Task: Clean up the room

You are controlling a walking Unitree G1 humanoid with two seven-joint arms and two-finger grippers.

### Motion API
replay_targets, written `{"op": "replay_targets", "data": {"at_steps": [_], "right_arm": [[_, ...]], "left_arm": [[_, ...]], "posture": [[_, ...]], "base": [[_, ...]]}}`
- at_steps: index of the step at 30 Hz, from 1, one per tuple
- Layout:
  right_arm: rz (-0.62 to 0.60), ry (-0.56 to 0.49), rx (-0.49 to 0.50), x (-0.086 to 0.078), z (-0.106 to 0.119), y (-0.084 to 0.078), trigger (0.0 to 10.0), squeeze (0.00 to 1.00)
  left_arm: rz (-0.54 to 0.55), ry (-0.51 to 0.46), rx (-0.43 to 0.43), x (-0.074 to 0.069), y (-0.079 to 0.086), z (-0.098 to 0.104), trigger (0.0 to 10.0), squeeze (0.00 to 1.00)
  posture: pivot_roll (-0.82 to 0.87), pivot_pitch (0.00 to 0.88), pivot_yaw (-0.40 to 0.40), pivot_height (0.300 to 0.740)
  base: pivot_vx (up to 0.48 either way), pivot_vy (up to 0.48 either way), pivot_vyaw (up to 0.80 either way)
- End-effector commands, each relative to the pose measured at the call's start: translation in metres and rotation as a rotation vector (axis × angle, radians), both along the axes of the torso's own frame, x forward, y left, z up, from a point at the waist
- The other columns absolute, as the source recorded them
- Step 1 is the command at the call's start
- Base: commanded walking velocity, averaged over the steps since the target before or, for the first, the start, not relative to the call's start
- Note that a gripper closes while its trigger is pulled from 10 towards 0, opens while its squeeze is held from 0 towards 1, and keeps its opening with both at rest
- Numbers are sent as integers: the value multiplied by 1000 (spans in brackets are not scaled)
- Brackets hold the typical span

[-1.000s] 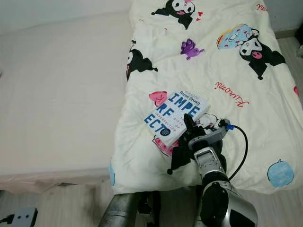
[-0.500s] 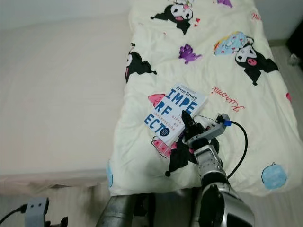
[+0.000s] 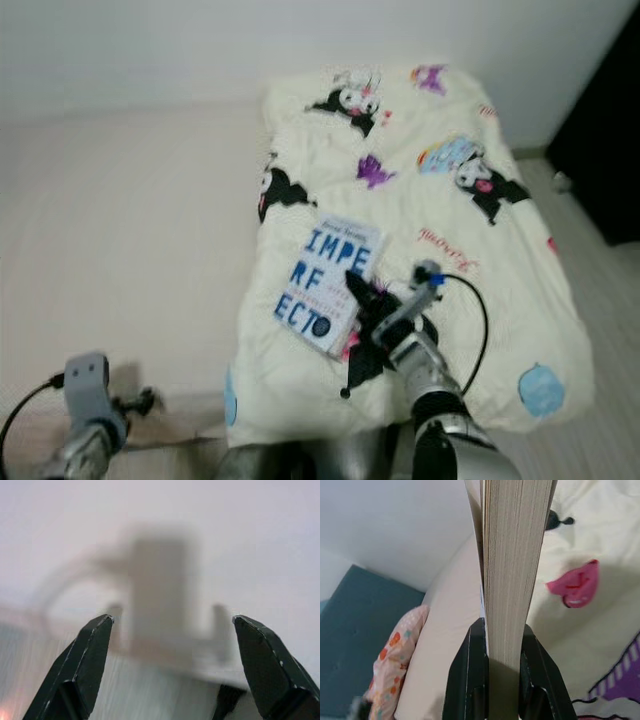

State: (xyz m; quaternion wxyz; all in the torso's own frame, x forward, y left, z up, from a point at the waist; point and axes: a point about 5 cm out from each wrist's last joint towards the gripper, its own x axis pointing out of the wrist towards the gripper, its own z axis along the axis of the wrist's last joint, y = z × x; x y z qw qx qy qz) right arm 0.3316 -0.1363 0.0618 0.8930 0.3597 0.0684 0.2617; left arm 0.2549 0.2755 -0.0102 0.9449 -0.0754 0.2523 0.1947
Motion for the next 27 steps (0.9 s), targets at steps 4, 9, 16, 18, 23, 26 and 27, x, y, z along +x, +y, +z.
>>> {"op": "replay_targets", "data": {"at_steps": [4,9,16,18,23,26,27], "right_arm": [[33,15,-31,-4,-6,9,0,0],[64,75,-107,-12,-20,17,0,0],[58,165,-205,-24,-39,18,0,0],[49,205,-268,-30,-48,15,0,0],[30,371,-502,-58,-83,-2,10000,0],[18,421,-573,-69,-93,-10,10000,0],[11,453,-577,-75,-98,-13,10000,0]], "left_arm": [[48,29,-1,-7,3,-5,10000,0],[64,54,10,-6,4,-6,10000,0],[69,134,2,-23,-1,-21,10000,0],[69,172,-2,-31,-3,-28,10000,0],[49,313,-14,-64,-16,-53,10000,0],[29,352,-18,-73,-21,-60,10000,0],[19,366,-19,-76,-24,-62,10000,0]], "posture": [[4,73,35,686],[-2,40,36,706],[-9,20,31,726],[-10,11,29,731],[-18,1,29,731],[-21,0,29,731],[-21,0,28,731]], "base": [[0,0,0],[0,0,0],[0,0,0],[0,0,0],[0,0,0],[0,0,517],[0,0,775]]}}
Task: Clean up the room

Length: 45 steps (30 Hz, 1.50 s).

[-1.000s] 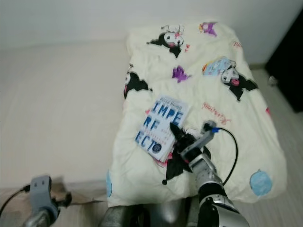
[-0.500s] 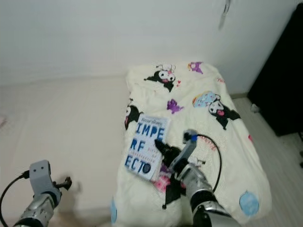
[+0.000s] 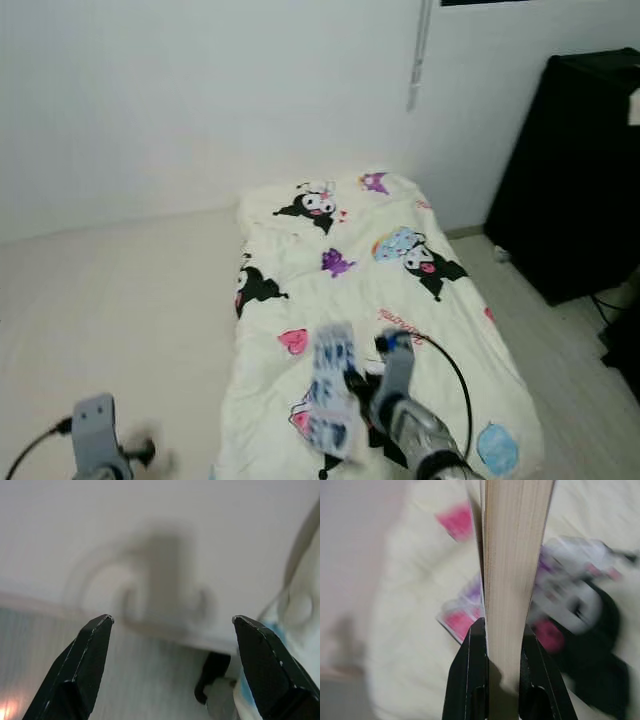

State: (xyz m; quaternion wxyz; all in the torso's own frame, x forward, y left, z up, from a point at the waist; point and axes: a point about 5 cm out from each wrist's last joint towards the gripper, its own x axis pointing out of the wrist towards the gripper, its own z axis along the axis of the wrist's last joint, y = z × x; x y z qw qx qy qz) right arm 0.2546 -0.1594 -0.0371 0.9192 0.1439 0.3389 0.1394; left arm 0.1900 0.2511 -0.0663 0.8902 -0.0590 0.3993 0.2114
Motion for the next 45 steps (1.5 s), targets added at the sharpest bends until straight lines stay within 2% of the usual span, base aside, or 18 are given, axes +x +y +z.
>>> {"op": "replay_targets", "data": {"at_steps": [1,4,5,8,14,25,45], "right_arm": [[21,-6,3,2,1,10,10000,0],[-9,70,-13,-16,-13,4,10000,0],[-9,70,-13,-16,-13,4,10000,0],[-49,144,-31,-36,-26,0,10000,0],[-61,177,-56,-45,-33,1,10000,0],[-88,225,-64,-56,-39,0,10000,0],[-87,214,-62,-53,-37,-1,10000,0]], "left_arm": [[-6,51,6,-11,1,-6,10000,0],[-25,81,2,-19,-2,-10,10000,0],[-25,81,2,-19,-2,-10,10000,0],[-52,95,-1,-21,-4,-12,10000,0],[-69,99,0,-19,-5,-12,10000,0],[-123,110,-13,-15,-15,-13,10000,0],[-143,133,-21,-19,-18,-15,10000,0]], "posture": [[-21,0,28,731],[-19,0,31,731],[-19,0,31,731],[-15,0,36,731],[-15,0,42,731],[-15,0,43,731],[-26,0,43,731]], "base": [[0,0,775],[0,0,773],[0,0,775],[0,0,767],[0,0,763],[0,0,763],[0,0,763]]}}
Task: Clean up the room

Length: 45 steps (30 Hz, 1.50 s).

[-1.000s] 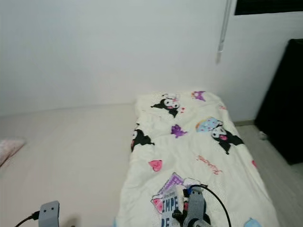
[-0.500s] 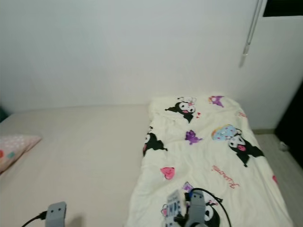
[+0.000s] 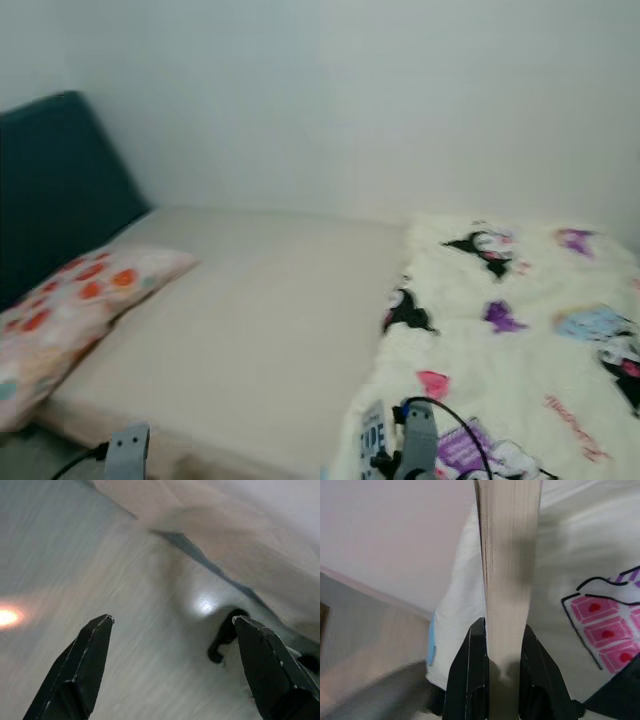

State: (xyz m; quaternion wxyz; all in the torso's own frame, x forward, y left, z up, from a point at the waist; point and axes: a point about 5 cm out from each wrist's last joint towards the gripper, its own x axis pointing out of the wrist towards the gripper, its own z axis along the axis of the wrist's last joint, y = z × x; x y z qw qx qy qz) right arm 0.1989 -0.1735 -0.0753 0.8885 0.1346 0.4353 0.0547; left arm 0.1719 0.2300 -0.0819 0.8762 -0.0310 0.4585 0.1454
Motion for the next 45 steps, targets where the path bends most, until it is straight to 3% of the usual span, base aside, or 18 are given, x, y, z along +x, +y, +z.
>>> {"op": "replay_targets", "data": {"at_steps": [1,27,32,42,45], "right_arm": [[24,-8,34,3,1,14,10000,0],[52,3,35,-1,-1,14,10000,0],[59,-23,43,4,2,15,10000,0],[103,-136,61,32,19,23,10000,0],[114,-138,59,32,20,24,10000,0]], "left_arm": [[-4,13,9,-1,3,0,10000,0],[-22,38,9,-7,1,-3,10000,0],[-22,44,10,-9,2,-4,10000,0],[-31,51,11,-11,1,-5,10000,0],[-33,49,10,-11,0,-5,10000,0]], "posture": [[-26,0,43,731],[-26,0,38,731],[-24,7,38,731],[-29,15,43,731],[-28,16,43,731]], "base": [[0,0,763],[0,0,763],[0,0,756],[0,0,757],[0,0,756]]}}
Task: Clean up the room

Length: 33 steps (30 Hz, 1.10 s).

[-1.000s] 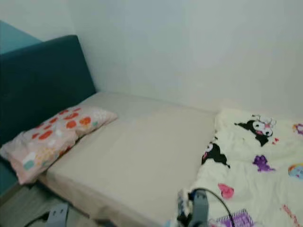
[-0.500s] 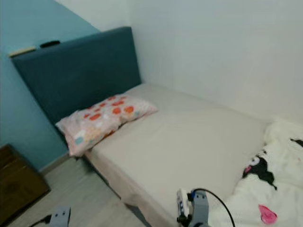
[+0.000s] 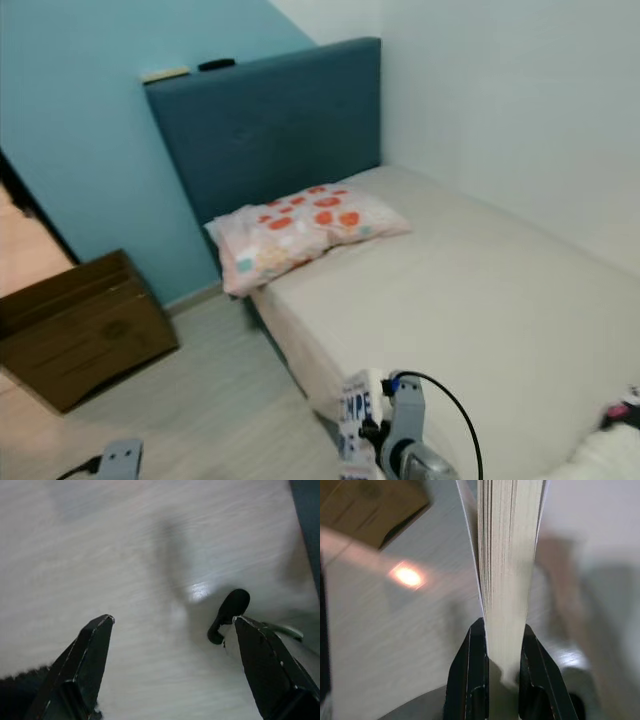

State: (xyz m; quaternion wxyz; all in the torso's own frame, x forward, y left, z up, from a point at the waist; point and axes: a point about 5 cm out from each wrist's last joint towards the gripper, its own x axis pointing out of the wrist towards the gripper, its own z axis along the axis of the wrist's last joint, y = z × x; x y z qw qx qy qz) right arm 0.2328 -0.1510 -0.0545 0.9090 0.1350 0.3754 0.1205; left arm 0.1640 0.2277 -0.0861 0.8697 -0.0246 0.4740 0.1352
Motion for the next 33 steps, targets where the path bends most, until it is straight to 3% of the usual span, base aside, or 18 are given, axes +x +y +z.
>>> {"op": "replay_targets", "data": {"at_steps": [1,16,22,24,29,33], "right_arm": [[19,4,-2,-2,-1,2,10000,0],[-7,113,-89,-30,-19,-14,10000,0],[1,177,-188,-45,-27,-23,10000,0],[10,208,-276,-51,-31,-28,10000,0],[45,211,-336,-51,-31,-30,10000,0],[93,193,-393,-47,-28,-34,10000,0]], "left_arm": [[-12,14,12,-2,2,-1,10000,0],[-21,18,4,-2,-1,-1,10000,0],[-30,-9,-25,3,-7,0,10000,0],[-55,-64,-59,17,-17,5,10000,0],[-88,-115,-87,34,-29,11,10000,0],[-167,-151,-120,50,-53,17,10000,0]], "posture": [[-28,16,43,731],[-37,19,40,731],[-41,15,28,731],[-53,12,7,731],[-80,4,-24,731],[-145,0,-77,731]], "base": [[0,0,756],[0,0,750],[0,0,694],[0,0,0],[0,0,0],[0,0,0]]}}
